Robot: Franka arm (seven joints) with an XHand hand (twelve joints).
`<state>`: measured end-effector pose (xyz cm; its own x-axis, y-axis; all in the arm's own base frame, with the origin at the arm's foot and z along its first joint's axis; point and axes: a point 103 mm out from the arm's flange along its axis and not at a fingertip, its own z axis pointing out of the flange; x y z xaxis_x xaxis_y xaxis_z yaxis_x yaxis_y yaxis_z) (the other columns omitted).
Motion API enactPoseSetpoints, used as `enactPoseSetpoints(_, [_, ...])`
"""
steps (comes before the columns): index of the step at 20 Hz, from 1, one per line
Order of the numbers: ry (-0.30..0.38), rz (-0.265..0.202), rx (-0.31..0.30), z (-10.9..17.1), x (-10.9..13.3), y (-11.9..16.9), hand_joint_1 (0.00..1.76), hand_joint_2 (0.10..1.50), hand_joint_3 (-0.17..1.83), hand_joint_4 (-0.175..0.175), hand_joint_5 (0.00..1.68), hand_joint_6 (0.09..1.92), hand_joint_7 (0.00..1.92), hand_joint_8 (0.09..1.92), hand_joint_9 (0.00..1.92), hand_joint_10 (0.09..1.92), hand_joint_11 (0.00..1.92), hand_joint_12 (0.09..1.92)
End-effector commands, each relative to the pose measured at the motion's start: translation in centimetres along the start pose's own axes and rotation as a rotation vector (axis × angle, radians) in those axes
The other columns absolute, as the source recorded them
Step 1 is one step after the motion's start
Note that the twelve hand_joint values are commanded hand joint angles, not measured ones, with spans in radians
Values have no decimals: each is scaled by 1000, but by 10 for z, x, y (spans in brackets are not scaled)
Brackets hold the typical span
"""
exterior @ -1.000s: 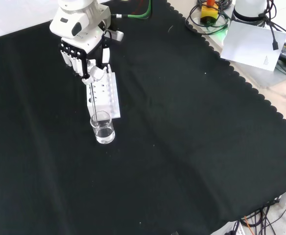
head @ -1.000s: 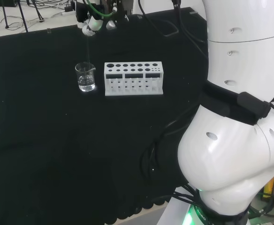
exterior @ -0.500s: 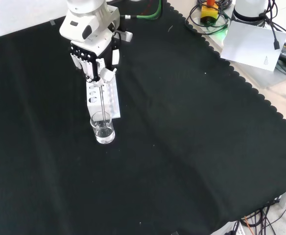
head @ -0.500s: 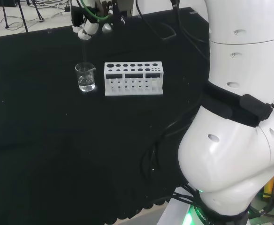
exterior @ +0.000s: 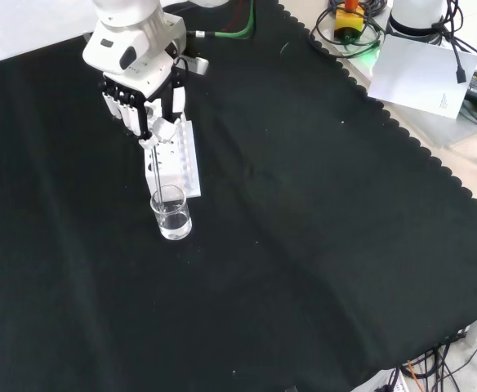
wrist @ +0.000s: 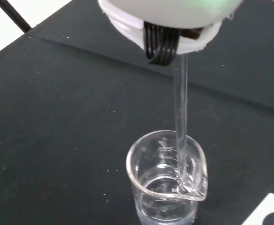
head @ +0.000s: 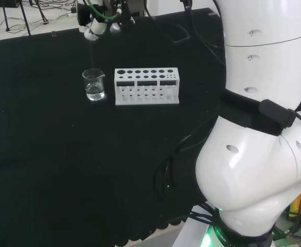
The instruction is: Stir in the beaker to the left of the white test tube rack with the glass rod.
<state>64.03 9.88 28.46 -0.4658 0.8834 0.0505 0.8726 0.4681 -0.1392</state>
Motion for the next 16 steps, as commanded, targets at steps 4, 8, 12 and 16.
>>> enactPoseSetpoints(4, [4,1,14,6,5,-20,1330,671,596,-175,1287,347,1408,653,1723,641,1478,858])
enactPoseSetpoints(8, [-4,-22,7,1,19,-20,1330,671,594,-175,1287,346,1408,654,1723,641,1478,858])
enactPoseSetpoints(12, [-12,-41,6,0,31,-19,1330,672,593,-175,1287,346,1408,654,1723,641,1477,858])
enactPoseSetpoints(16, [-12,-42,3,-1,33,-20,1330,673,592,-175,1287,346,1407,654,1723,641,1477,857])
